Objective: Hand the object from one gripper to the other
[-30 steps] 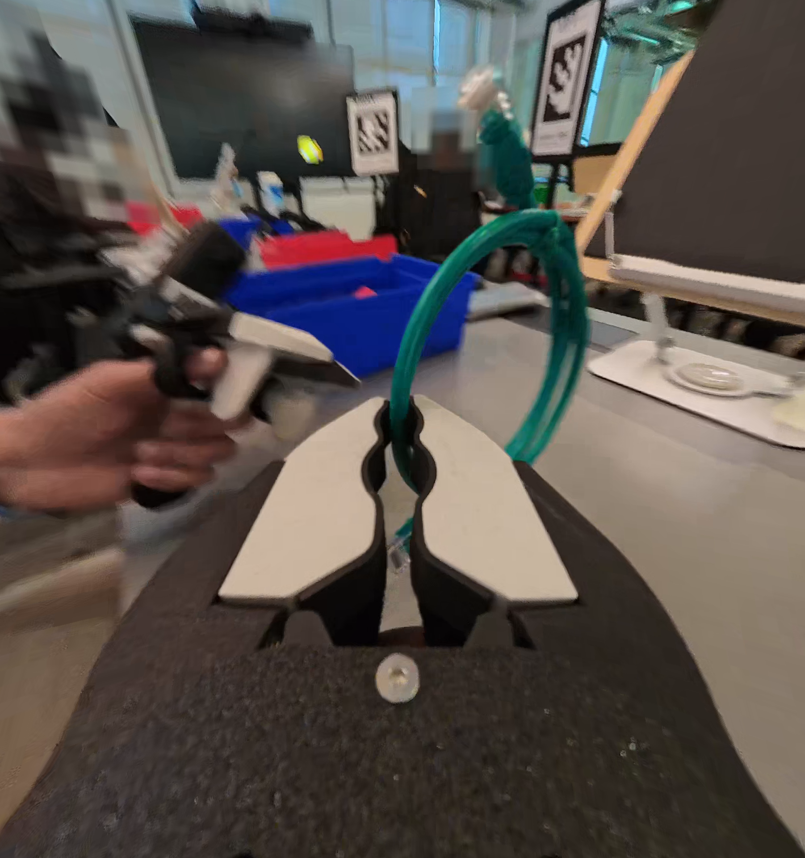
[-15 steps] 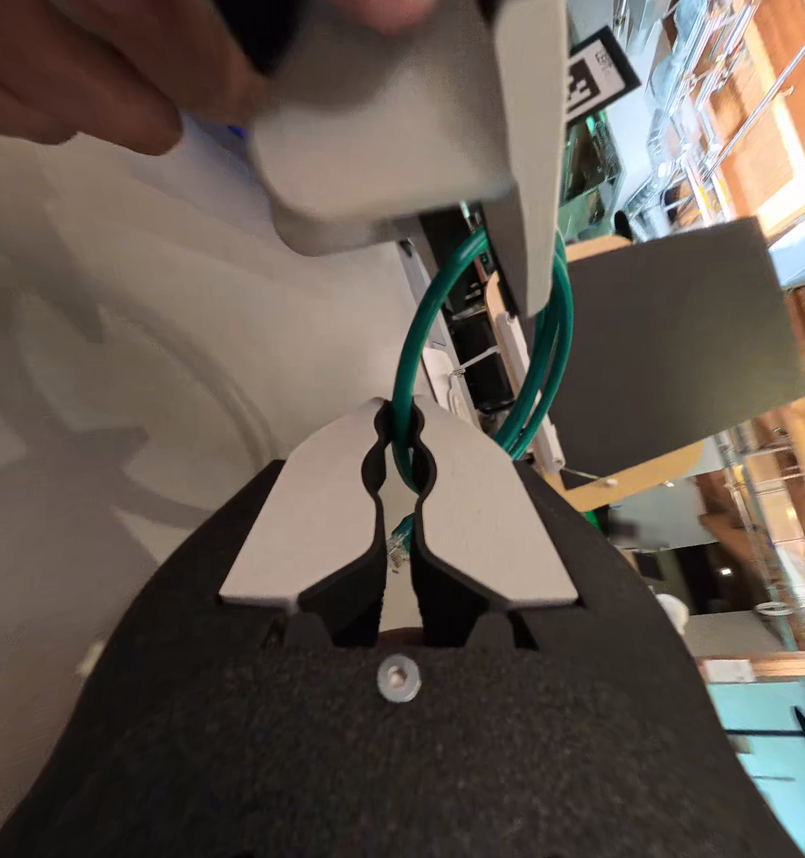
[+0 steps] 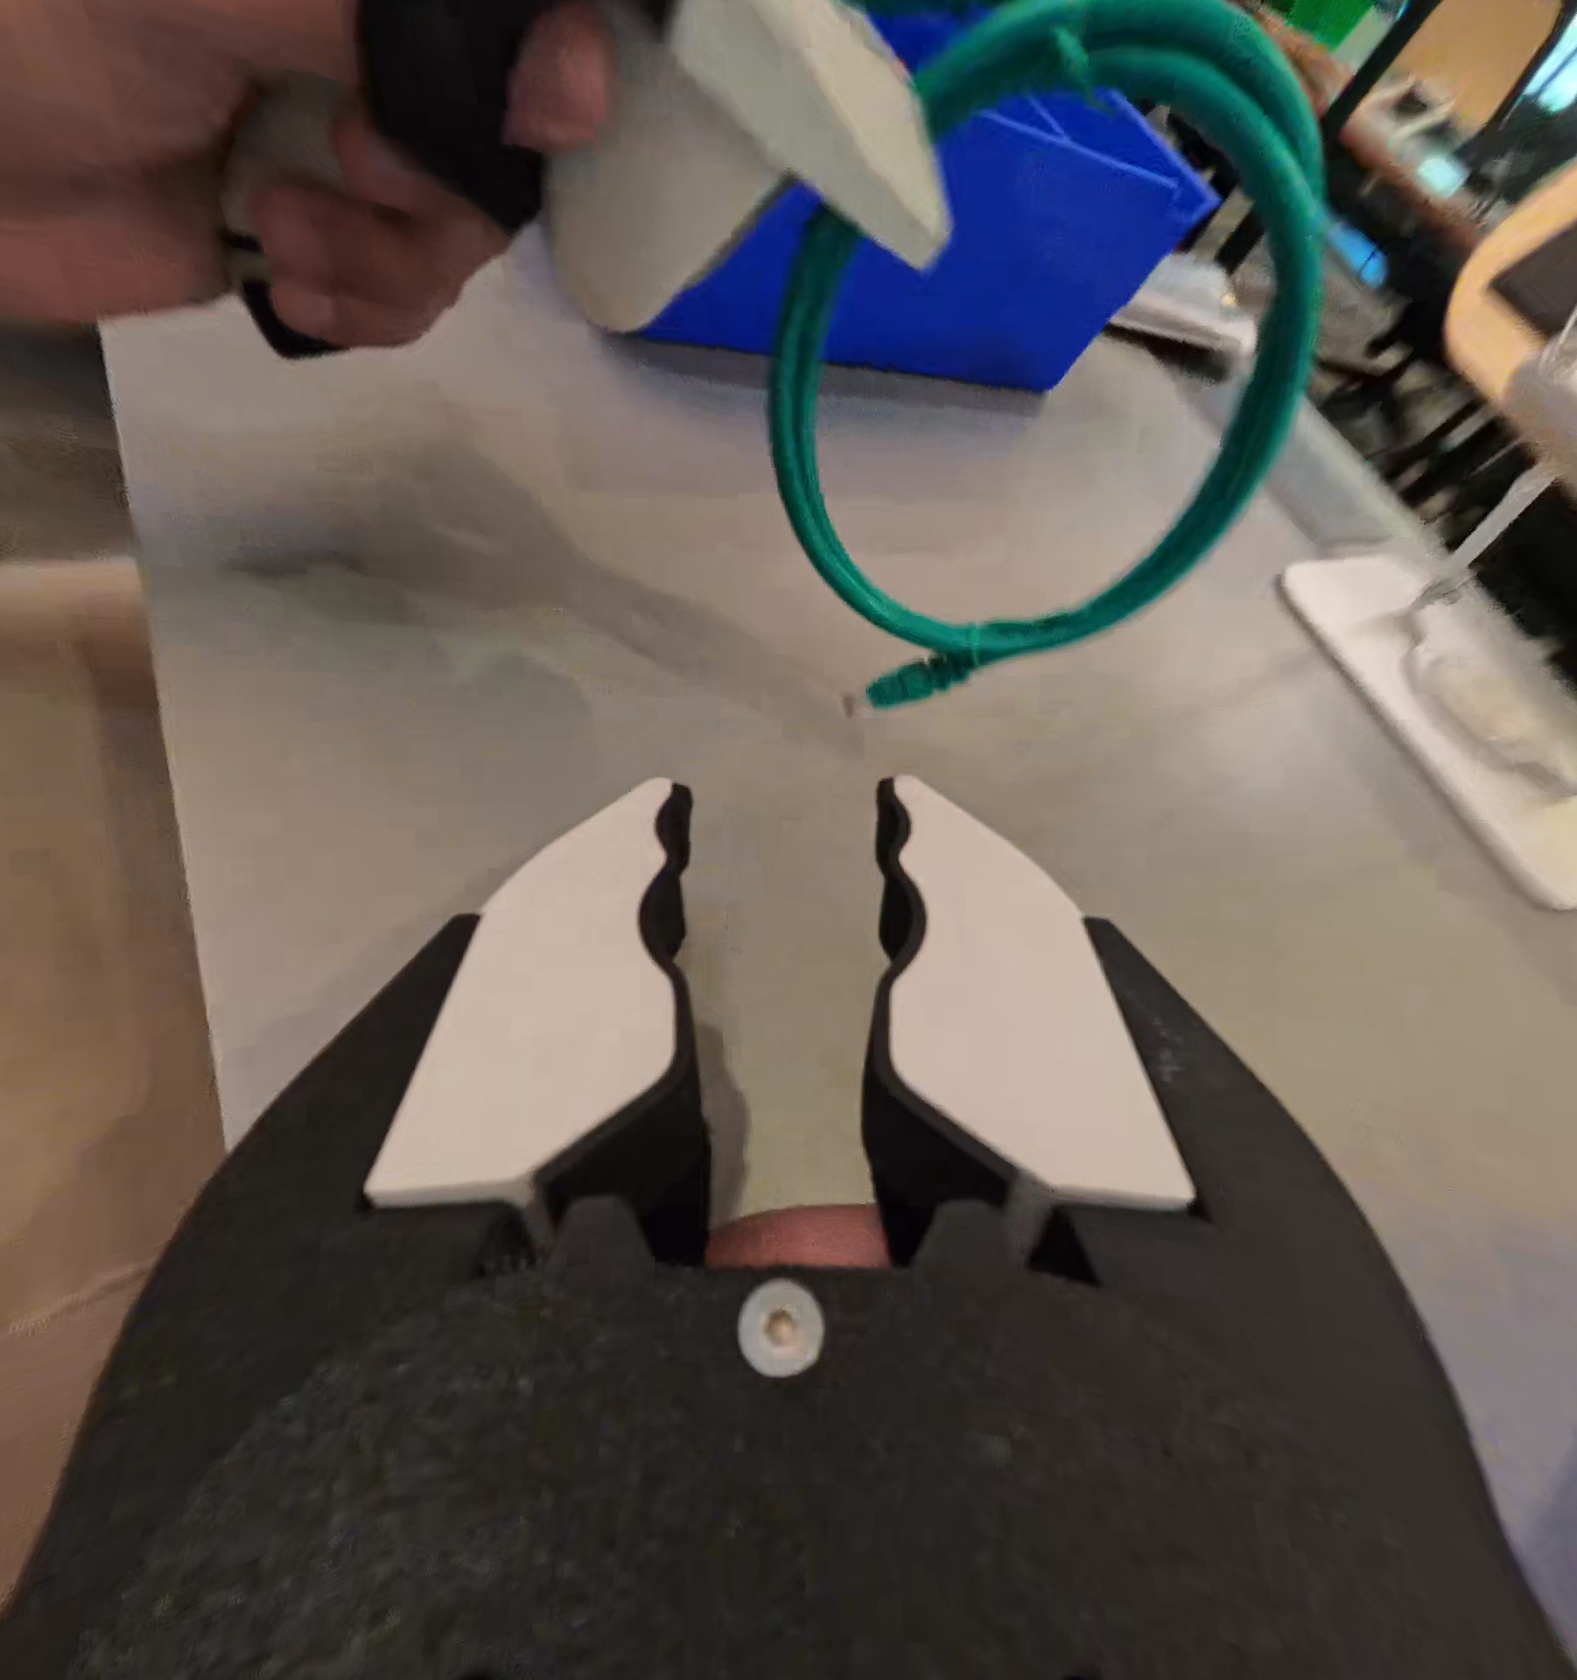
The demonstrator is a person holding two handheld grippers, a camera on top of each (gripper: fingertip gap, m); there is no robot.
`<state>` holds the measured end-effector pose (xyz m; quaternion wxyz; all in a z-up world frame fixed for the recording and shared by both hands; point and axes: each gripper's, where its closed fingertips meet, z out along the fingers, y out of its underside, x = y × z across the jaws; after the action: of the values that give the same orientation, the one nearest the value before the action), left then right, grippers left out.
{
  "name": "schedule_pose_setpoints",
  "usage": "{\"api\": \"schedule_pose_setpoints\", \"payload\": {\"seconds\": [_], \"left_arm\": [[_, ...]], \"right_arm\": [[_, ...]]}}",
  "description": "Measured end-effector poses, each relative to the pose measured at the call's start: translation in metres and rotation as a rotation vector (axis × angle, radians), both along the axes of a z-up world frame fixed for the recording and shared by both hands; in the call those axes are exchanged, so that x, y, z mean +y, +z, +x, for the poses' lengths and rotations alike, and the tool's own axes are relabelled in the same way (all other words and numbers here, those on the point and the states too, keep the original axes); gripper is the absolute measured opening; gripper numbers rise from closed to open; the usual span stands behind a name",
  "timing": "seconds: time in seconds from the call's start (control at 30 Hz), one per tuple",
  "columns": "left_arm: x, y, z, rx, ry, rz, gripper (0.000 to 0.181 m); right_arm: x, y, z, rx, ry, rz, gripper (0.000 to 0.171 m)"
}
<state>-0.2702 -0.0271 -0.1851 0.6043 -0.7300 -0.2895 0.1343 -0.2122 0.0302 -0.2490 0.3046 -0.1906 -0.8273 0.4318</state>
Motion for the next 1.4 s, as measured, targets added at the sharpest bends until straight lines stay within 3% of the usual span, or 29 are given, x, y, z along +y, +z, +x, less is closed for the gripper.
{"api": "schedule_pose_setpoints", "payload": {"seconds": [0.13,0.27,0.37,0.5,0.6,0.67,0.87,0.97,1.1,1.23,1.3,1.4], "left_arm": [[-0.004,0.005,-0.001,0.285,0.087,-0.273,0.01],[0.013,0.005,0.013,0.503,0.08,-0.446,0.01],[0.03,0.0,0.024,0.612,0.064,-0.545,0.01],[0.044,-0.006,0.035,0.651,0.026,-0.582,0.01],[0.047,-0.008,0.037,0.673,0.017,-0.585,0.01],[0.048,-0.009,0.038,0.695,0.012,-0.594,0.01],[0.053,-0.028,0.047,0.545,-0.092,-0.543,0.02],[0.049,-0.024,0.047,0.411,-0.113,-0.417,0.02],[0.041,-0.011,0.038,0.112,-0.158,-0.116,0.025],[0.041,0.021,0.057,-0.29,-0.453,0.314,0.028],[0.037,0.046,0.058,-0.39,-0.504,0.49,0.036],[0.043,0.036,0.063,-0.312,-0.471,0.337,0.049]], "right_arm": [[0.012,0.019,-0.011,-0.341,-0.005,-0.454,0.041],[0.017,0.069,-0.011,-0.627,0.107,-0.993,0.058],[0.007,0.083,-0.005,-0.617,0.129,-1.085,0.063],[-0.011,0.085,-0.004,-0.735,0.117,-1.227,0.049],[-0.013,0.083,-0.007,-0.778,0.11,-1.289,0.021],[-0.013,0.081,-0.008,-0.796,0.131,-1.307,0.016],[0.008,0.077,-0.014,-0.659,0.1,-1.206,0.013],[0.026,0.076,-0.016,-0.495,0.062,-1.011,0.013],[0.03,0.062,-0.01,-0.268,0.068,-0.61,0.013],[0.019,0.042,-0.002,-0.051,0.106,-0.226,0.013],[0.015,0.031,-0.002,0.046,0.086,-0.054,0.013],[0.003,0.021,0.002,0.177,0.087,0.156,0.013]]}}
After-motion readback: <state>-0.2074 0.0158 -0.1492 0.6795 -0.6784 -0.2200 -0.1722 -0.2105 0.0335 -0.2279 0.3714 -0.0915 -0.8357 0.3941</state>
